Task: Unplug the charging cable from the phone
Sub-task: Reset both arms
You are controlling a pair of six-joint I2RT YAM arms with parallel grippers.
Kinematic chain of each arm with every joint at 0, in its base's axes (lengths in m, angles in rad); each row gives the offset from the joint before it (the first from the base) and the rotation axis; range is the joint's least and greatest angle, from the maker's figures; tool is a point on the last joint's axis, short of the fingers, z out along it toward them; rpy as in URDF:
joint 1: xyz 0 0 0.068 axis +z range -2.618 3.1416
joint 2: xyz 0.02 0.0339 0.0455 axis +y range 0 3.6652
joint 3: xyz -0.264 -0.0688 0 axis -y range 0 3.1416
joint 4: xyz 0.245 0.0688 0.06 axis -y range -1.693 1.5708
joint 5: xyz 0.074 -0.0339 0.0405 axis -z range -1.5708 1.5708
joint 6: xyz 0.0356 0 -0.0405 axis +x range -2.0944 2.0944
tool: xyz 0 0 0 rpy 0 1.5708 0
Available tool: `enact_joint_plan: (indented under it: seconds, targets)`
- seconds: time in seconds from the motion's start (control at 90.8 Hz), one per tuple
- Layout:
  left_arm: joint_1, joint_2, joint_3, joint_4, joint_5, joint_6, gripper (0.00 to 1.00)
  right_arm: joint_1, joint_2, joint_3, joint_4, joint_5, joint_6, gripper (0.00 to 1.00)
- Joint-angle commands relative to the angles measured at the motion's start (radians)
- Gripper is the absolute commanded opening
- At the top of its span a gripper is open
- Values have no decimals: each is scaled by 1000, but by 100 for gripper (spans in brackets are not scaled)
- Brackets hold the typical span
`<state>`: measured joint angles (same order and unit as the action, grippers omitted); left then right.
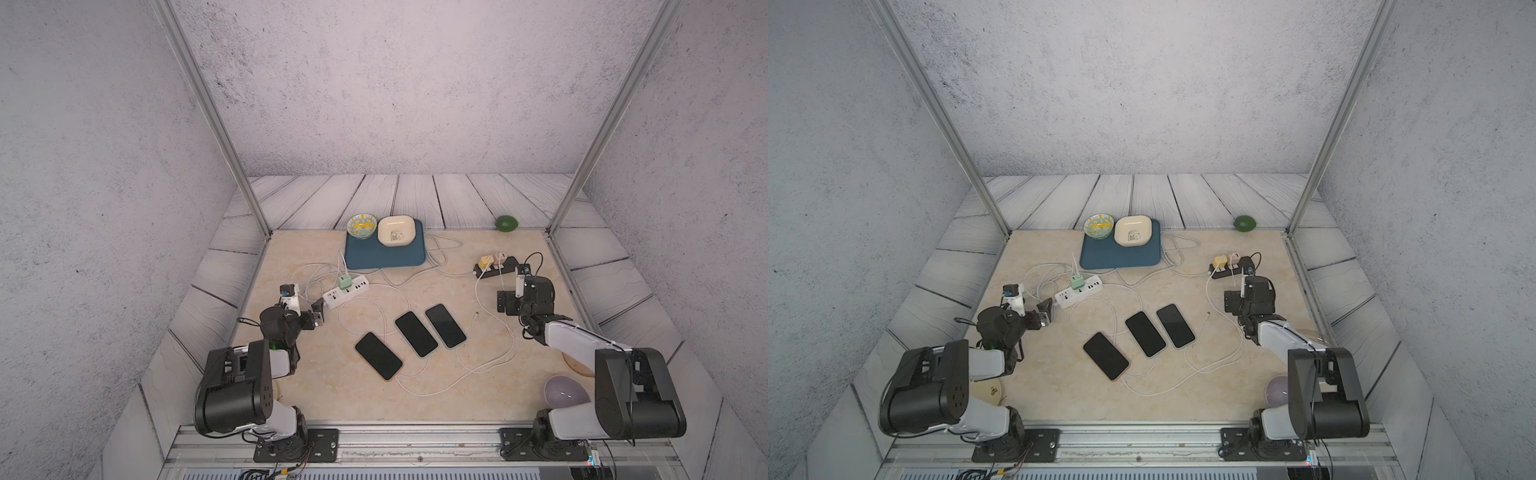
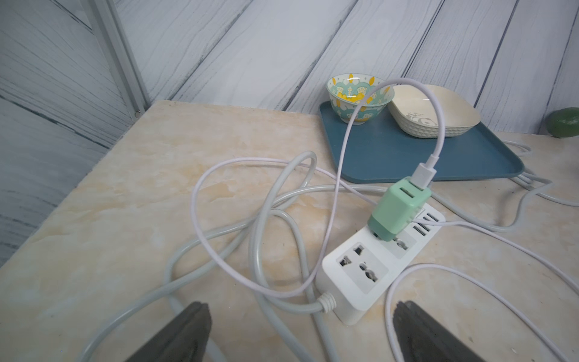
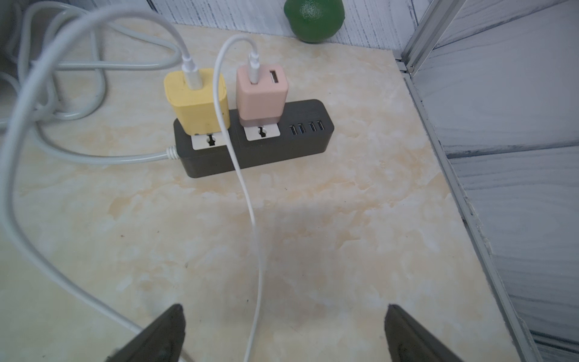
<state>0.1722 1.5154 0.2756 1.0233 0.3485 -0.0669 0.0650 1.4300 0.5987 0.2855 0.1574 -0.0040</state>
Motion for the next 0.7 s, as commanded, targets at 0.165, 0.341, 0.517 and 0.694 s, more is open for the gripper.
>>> enact_joint_plan:
  seconds: [0.165, 0.341, 0.517, 0.694]
  targets:
    - [-46, 0, 44, -14, -250, -47, 98, -1, 43, -106, 356, -69, 2, 99]
    - [-51, -2, 96, -110, -219, -27, 98, -2, 129, -246, 703, -60, 0, 99]
    - [-110, 9, 172, -242, -305, 16, 98, -2, 138, -258, 737, -48, 4, 99]
    - [-111, 9, 173, -246, -306, 16, 98, -1, 141, -248, 714, -49, 4, 99]
